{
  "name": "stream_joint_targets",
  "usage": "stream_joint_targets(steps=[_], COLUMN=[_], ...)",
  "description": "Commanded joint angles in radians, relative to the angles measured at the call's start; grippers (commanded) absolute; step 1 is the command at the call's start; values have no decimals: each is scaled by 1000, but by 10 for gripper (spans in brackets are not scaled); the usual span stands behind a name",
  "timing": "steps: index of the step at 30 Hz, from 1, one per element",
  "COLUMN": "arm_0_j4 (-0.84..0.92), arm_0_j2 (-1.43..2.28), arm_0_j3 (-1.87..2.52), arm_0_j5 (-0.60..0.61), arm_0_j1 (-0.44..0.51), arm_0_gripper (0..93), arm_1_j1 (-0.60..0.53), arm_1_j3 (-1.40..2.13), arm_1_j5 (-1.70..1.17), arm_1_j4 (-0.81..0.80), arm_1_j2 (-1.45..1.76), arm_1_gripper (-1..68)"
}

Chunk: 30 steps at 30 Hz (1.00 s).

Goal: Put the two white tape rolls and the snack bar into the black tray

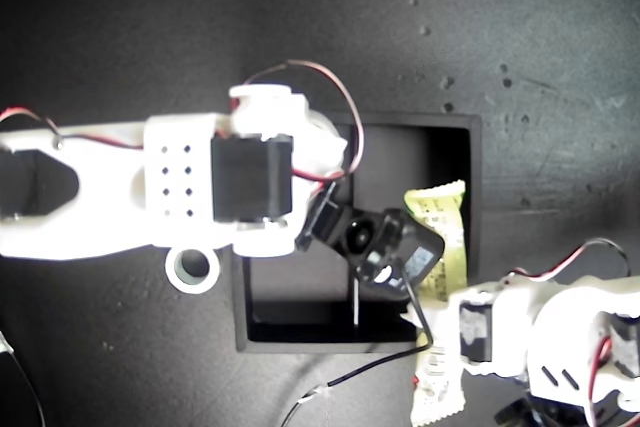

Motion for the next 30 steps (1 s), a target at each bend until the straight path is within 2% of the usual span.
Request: stream_joint_targets(steps=[1, 3, 7, 10, 14, 20, 26, 29, 30], arm_0_j4=[20, 20, 20, 20, 20, 20, 6, -5, -5], arm_0_j2=[83, 97, 150, 244, 425, 607, 614, 534, 503], arm_0_j3=[12, 17, 20, 84, 224, 376, 526, 505, 485], arm_0_j5=[-15, -21, -25, -46, -101, -183, -408, -511, -534], arm_0_j1=[23, 35, 69, 86, 87, 109, 259, 341, 357], arm_0_gripper=[13, 46, 102, 115, 109, 94, 103, 109, 109], arm_1_j1=[0, 3, 8, 17, 69, 221, 316, 368, 371], arm_1_j3=[-54, -57, -103, -156, -325, -684, -399, -173, -100], arm_1_j5=[0, 5, 2, -14, -48, -67, 150, 380, 437], arm_1_j4=[-8, 20, 112, 206, 433, 750, 749, 749, 747], arm_1_j2=[5, 5, 5, 5, 6, 18, 310, 509, 586], arm_1_gripper=[-1, 5, 148, 182, 176, 160, 133, 70, 67])
